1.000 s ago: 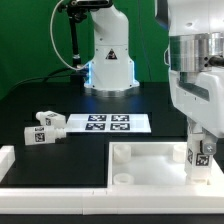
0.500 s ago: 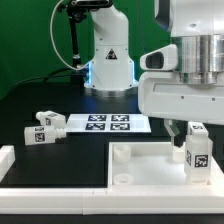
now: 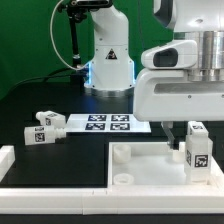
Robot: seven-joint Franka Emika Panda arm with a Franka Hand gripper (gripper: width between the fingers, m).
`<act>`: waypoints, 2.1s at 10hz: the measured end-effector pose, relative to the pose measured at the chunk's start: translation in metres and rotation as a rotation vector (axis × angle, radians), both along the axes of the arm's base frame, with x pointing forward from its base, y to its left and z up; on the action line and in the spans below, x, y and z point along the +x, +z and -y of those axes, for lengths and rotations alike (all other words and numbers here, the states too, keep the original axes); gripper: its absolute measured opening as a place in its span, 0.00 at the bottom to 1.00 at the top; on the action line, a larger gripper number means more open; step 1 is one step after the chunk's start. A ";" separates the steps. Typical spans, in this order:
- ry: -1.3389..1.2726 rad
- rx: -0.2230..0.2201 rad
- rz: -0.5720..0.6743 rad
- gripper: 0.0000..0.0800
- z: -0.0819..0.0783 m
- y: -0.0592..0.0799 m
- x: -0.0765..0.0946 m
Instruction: Assemble one leg
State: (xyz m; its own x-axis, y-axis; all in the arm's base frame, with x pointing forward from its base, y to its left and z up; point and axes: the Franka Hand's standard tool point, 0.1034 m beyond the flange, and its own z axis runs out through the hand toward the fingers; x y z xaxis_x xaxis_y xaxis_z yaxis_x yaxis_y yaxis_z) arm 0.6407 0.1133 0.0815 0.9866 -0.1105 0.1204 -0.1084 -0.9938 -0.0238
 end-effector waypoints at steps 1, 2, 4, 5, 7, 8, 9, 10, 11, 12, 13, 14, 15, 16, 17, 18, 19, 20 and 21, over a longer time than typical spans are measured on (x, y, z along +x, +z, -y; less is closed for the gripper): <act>-0.015 0.001 0.000 0.66 0.000 0.000 0.000; -0.020 0.002 0.000 0.49 0.000 0.000 0.000; -0.159 0.020 -0.002 0.36 0.000 0.000 0.000; -0.207 0.026 -0.002 0.36 0.000 0.000 0.000; -0.483 0.051 -0.014 0.36 0.001 -0.001 -0.001; -0.630 0.057 -0.040 0.36 0.002 -0.001 -0.003; -0.829 0.094 -0.070 0.36 0.004 -0.001 0.000; -1.074 0.116 -0.080 0.36 0.003 -0.002 0.002; -1.278 0.128 -0.080 0.36 0.000 -0.002 0.001; -1.388 0.133 -0.071 0.36 -0.001 -0.002 0.001; -1.463 0.136 -0.065 0.36 -0.002 -0.001 0.001; -1.483 0.139 -0.066 0.37 -0.001 -0.002 0.000; -1.476 0.139 -0.065 0.37 -0.002 -0.002 0.001; -1.419 0.134 -0.065 0.62 -0.002 -0.002 0.001; -1.217 0.118 -0.056 0.62 -0.001 -0.005 -0.001; -1.019 0.100 -0.052 0.77 0.000 -0.008 -0.002; -0.846 0.085 -0.056 0.80 -0.001 -0.009 -0.004; -0.801 0.082 -0.048 0.80 -0.003 -0.008 -0.004; -0.730 0.073 -0.048 0.81 -0.001 -0.009 -0.003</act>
Offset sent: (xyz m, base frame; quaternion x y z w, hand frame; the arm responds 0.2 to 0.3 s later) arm 0.0000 0.0000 0.0000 0.0000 0.0000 0.1938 0.9810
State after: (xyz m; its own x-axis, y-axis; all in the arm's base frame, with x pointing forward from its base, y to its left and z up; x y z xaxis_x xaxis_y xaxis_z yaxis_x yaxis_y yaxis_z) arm 0.6373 0.1147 0.0726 0.6629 -0.7472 0.0465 -0.7444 -0.6645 -0.0661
